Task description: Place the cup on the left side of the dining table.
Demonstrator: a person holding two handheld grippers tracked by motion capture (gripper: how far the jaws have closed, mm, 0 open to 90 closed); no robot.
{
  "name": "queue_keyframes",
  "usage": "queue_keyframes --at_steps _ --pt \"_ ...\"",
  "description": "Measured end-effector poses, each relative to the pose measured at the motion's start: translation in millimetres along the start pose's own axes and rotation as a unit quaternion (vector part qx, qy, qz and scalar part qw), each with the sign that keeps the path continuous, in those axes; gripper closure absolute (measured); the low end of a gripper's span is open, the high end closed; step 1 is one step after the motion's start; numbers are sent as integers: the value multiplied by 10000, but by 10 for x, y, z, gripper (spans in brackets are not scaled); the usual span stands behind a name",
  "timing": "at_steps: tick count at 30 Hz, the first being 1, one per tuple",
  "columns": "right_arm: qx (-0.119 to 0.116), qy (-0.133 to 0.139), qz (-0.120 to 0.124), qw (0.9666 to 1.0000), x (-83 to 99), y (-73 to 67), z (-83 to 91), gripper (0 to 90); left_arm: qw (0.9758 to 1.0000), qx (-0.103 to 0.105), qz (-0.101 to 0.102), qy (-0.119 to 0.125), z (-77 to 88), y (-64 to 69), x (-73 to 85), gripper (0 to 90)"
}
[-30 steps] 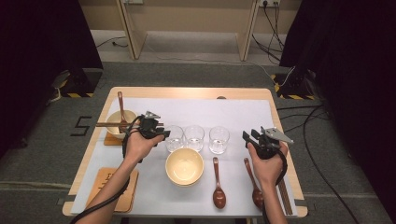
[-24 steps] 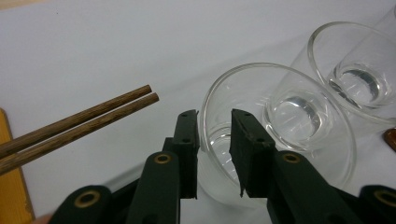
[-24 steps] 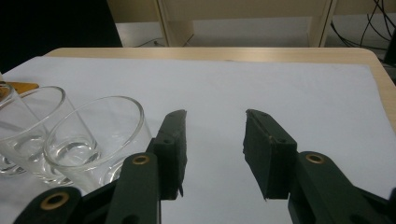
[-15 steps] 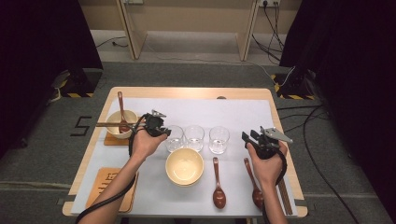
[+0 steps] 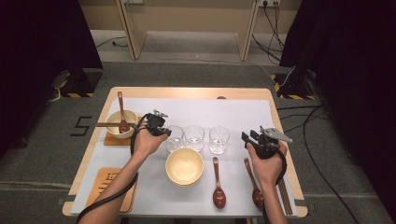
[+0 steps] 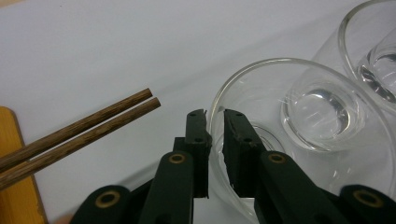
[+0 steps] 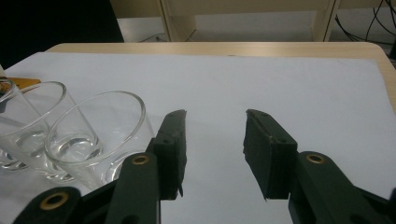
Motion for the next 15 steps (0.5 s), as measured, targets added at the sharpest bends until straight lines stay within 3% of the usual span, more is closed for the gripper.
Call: queue_keyframes --at_steps 5,9,15 --pt "-2 3 -17 10000 -1 1 3 591 9999 85 -11 84 44 12 25 806" --pt "6 19 -28 10000 -3 13 11 591 9996 116 -68 268 123 7 105 812" --pt "22 28 -9 10000 -6 27 13 591 9991 187 -157 337 240 -32 219 816"
Point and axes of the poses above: each handheld gripper's, and its own axes: z roughly backward along the jaws, x roughly out of its underside, y roughly to its right, the point moved 4 cm from there along -z, roughly forward along the jaws
